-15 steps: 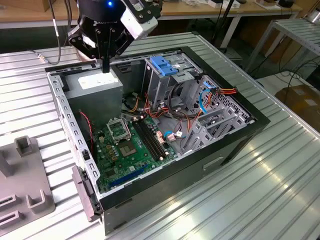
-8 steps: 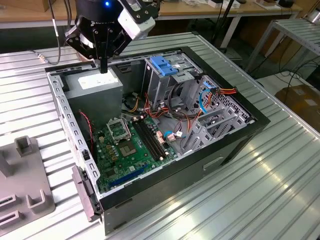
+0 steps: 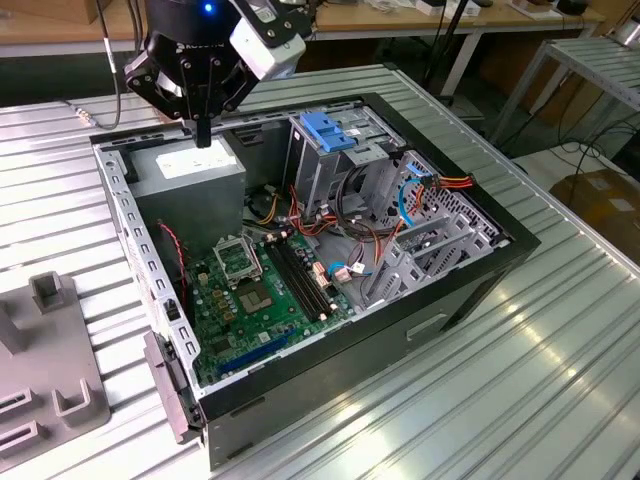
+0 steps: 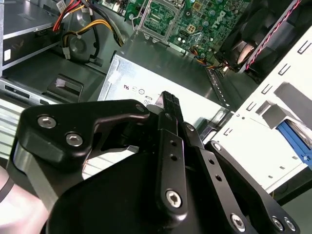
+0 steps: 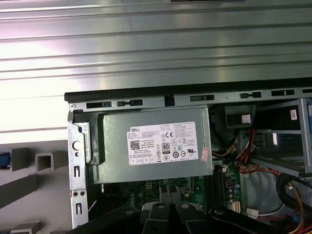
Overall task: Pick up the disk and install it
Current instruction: 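Reach for the disk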
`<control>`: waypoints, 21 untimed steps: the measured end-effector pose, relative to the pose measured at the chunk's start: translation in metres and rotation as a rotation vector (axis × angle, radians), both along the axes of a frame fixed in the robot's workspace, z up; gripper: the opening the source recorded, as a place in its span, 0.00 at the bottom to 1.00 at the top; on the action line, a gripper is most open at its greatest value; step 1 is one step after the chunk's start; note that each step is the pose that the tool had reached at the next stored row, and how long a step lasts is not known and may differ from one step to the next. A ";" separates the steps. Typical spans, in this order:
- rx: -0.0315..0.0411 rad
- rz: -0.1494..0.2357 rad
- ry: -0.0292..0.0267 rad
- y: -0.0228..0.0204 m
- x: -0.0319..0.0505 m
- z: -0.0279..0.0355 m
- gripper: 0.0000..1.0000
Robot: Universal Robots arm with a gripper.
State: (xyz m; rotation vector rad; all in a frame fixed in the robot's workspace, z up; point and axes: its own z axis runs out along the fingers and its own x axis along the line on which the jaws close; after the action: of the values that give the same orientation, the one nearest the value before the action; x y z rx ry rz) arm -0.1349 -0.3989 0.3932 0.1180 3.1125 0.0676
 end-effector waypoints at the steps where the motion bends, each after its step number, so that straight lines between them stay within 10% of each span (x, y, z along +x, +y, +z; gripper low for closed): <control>1: 0.0000 0.000 0.0000 0.0000 -0.0007 0.0000 0.10; 21: 0.0000 0.000 0.0000 0.0000 -0.0136 -0.0002 0.10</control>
State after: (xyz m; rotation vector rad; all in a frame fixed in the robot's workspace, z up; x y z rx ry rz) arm -0.1485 -0.3989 0.3930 0.1180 3.1125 0.0677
